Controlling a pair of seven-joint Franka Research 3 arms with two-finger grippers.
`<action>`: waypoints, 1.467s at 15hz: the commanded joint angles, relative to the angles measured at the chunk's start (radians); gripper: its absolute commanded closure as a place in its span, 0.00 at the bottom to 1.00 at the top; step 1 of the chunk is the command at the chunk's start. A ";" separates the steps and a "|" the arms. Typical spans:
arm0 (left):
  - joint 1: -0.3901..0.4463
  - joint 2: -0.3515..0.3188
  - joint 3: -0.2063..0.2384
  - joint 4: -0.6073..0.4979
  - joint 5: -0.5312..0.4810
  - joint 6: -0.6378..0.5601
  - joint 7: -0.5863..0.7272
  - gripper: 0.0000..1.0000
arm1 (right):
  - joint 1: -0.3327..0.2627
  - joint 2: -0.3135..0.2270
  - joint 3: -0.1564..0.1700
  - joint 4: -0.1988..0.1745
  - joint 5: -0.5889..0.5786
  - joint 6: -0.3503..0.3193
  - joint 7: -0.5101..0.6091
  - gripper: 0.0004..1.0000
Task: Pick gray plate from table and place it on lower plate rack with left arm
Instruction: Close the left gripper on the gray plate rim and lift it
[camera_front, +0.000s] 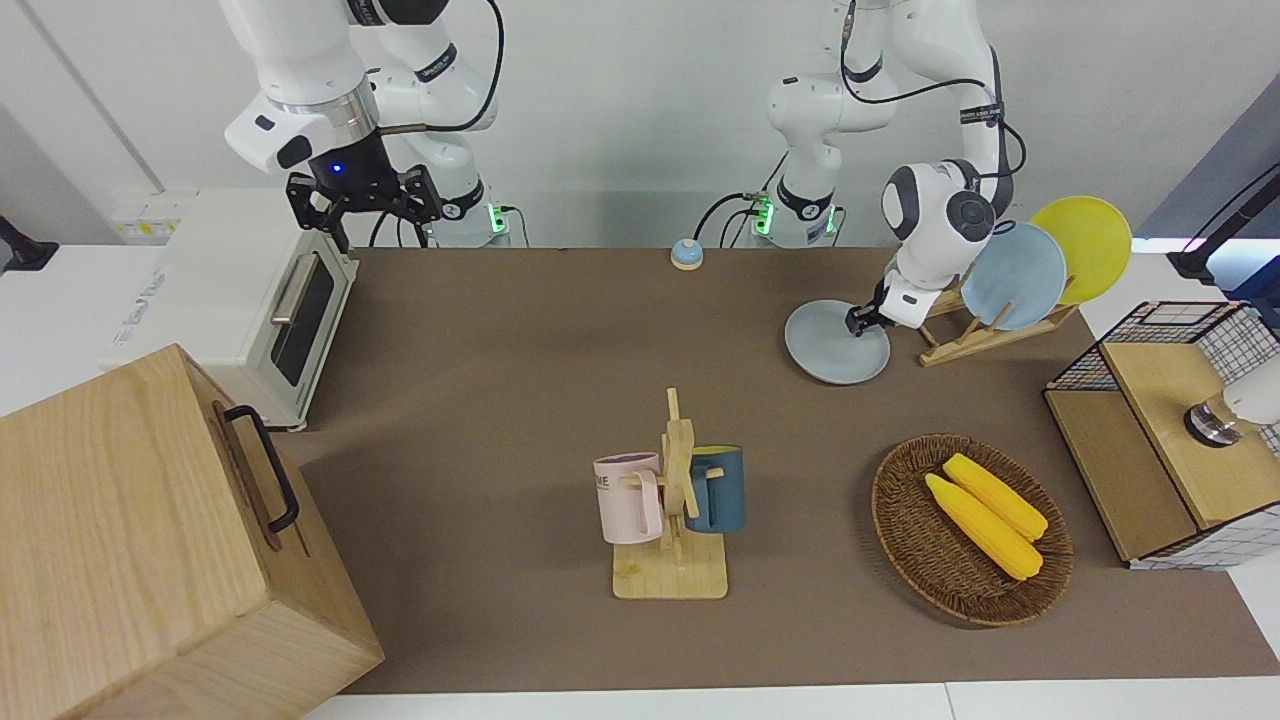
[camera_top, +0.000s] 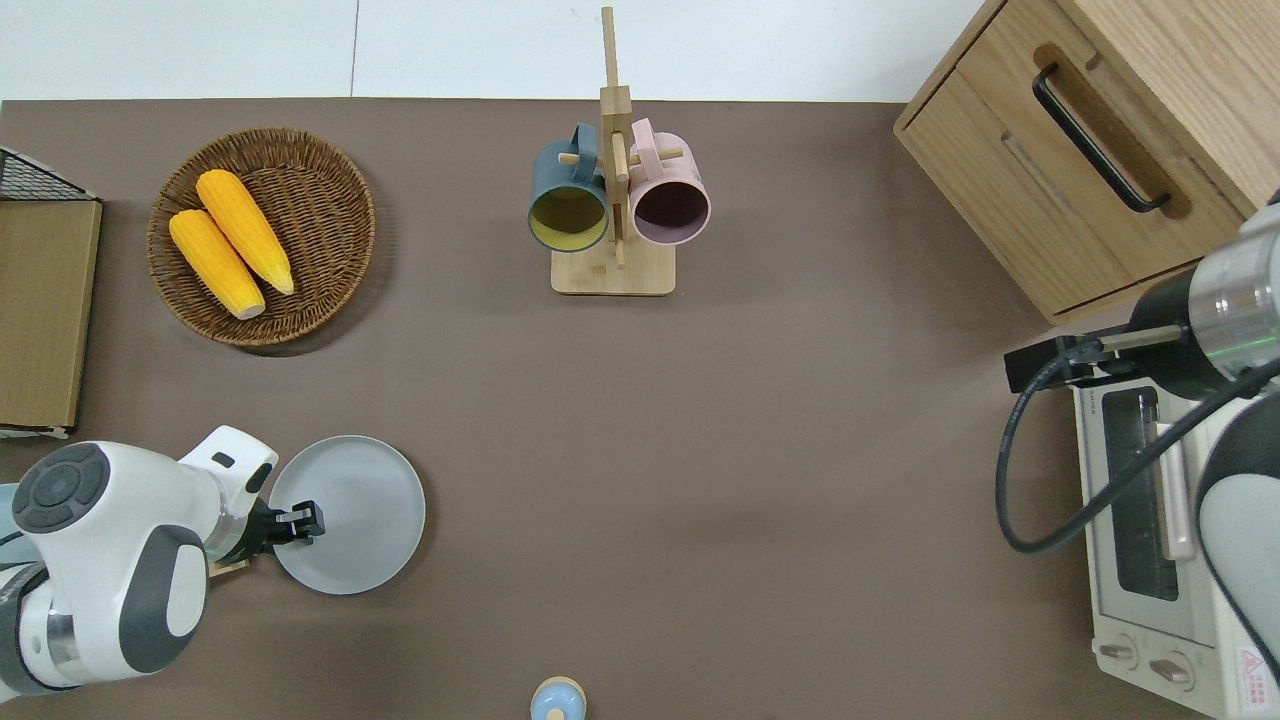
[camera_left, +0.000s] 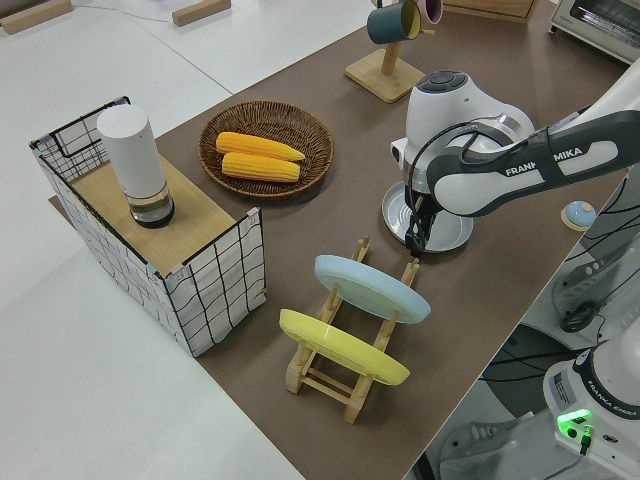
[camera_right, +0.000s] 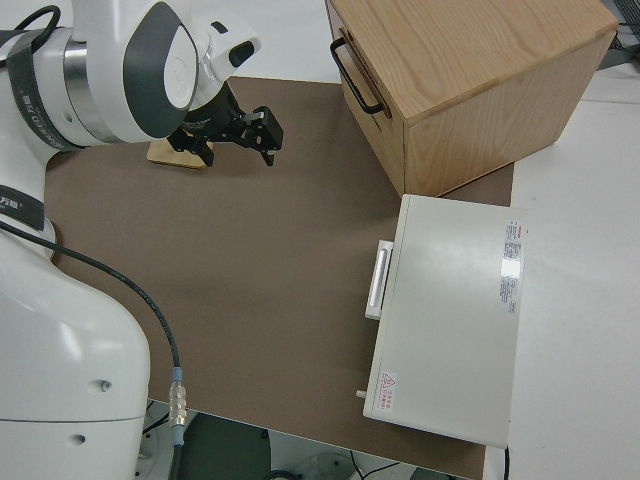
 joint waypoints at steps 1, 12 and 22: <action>-0.009 0.003 0.011 -0.012 -0.006 0.017 -0.009 0.98 | -0.020 -0.003 0.017 0.009 -0.001 -0.014 0.012 0.02; -0.010 -0.023 0.018 0.027 0.009 0.004 -0.007 1.00 | -0.020 -0.001 0.017 0.009 -0.001 -0.014 0.012 0.02; -0.007 -0.073 0.021 0.204 0.138 -0.202 -0.036 1.00 | -0.020 -0.001 0.017 0.009 -0.001 -0.014 0.012 0.02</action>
